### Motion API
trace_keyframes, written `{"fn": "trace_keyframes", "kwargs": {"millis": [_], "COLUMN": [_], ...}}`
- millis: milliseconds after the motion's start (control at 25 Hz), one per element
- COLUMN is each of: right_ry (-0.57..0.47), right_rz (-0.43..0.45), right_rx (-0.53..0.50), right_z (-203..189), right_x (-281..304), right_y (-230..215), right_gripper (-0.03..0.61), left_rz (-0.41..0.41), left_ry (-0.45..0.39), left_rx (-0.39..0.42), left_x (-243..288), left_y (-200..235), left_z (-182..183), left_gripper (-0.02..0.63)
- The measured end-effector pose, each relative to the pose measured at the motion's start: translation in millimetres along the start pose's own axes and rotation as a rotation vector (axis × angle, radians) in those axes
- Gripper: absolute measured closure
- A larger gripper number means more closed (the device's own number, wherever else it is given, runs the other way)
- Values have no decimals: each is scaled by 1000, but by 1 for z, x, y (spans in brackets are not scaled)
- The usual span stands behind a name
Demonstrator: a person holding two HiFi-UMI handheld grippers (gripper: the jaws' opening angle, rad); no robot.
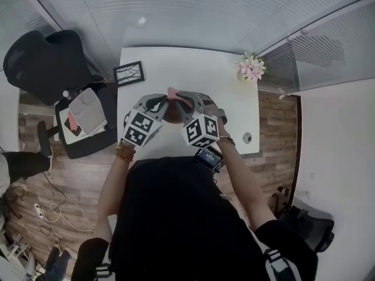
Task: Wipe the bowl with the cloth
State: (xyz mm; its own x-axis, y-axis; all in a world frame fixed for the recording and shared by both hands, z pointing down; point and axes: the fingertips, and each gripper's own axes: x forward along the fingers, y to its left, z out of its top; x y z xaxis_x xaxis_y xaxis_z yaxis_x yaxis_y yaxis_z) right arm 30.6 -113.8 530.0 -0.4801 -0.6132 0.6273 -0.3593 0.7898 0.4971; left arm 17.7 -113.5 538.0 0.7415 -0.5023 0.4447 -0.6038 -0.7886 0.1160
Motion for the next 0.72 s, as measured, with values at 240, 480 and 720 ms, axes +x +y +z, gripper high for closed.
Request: {"fn": "trace_keyframes", "kwargs": {"millis": [240,480,720], "right_ry": [13,-209,-165], "right_rz": [-200,-395,-320], "right_rx": [-61,277,206], "right_z": [14,52,47], "right_x": [-14,-61,-56], "right_y": [-24,-65,-51], "right_gripper": [557,556,561], "left_rz": [132,164,55], "left_ry": [-20,-453,-369], "left_rx": [89,-335,-376], "left_x": [-15,-69,-65], "left_y": [6,18,16], "left_z": [26,76,56], "left_gripper": [589,581,554]}}
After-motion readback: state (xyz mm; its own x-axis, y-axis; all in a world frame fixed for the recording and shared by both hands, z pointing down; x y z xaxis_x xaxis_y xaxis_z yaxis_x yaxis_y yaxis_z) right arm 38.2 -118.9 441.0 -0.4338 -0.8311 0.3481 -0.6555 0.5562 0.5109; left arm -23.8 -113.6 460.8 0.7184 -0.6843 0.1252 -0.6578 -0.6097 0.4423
